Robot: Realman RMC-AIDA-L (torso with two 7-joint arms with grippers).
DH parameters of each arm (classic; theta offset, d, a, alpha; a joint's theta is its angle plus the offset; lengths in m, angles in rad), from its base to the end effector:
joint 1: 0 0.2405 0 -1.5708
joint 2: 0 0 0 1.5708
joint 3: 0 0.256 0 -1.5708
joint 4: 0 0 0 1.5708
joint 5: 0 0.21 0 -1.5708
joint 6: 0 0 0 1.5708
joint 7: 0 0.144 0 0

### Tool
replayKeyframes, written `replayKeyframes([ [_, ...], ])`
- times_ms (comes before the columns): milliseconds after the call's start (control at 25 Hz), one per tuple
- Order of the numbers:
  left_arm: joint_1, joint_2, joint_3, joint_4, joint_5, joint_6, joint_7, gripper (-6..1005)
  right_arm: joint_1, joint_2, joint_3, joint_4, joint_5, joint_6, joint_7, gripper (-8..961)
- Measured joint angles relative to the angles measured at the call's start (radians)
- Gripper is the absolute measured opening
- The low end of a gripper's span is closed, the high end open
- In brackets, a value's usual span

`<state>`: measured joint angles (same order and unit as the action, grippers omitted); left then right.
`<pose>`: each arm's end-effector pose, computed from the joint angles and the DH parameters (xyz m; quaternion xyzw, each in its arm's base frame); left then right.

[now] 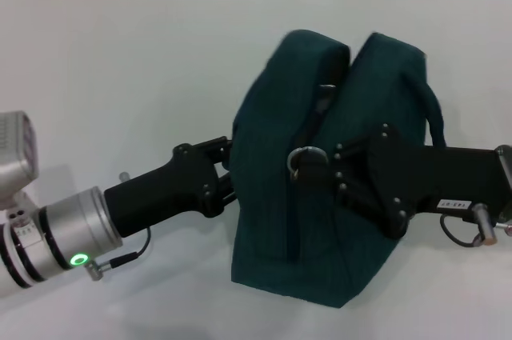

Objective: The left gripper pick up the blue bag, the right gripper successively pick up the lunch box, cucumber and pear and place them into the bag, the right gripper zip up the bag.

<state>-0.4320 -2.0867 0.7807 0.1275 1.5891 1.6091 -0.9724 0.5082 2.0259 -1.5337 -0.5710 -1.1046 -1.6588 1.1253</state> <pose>-0.2751 0.2575 -0.0596 -0.8551 -0.2700 -0.4194 0.1414 0.1764 0.2877 -0.0393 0.9066 -0.0508 -0.4180 0.0286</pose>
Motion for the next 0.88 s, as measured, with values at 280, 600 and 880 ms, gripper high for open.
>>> replayKeyframes([
  [280, 0.062, 0.002, -0.011, 0.078, -0.012, 0.002, -0.024, 413, -0.013, -0.005, 0.016, 0.010, 0.005, 0.014, -0.012, 7],
  [600, 0.160, 0.044, -0.018, 0.292, -0.033, 0.109, -0.176, 418, -0.023, -0.008, 0.065, 0.011, 0.006, 0.022, -0.025, 6],
  [880, 0.195, 0.038, 0.003, 0.299, 0.035, 0.204, -0.228, 422, -0.001, -0.002, 0.072, 0.009, 0.007, 0.038, -0.044, 6],
])
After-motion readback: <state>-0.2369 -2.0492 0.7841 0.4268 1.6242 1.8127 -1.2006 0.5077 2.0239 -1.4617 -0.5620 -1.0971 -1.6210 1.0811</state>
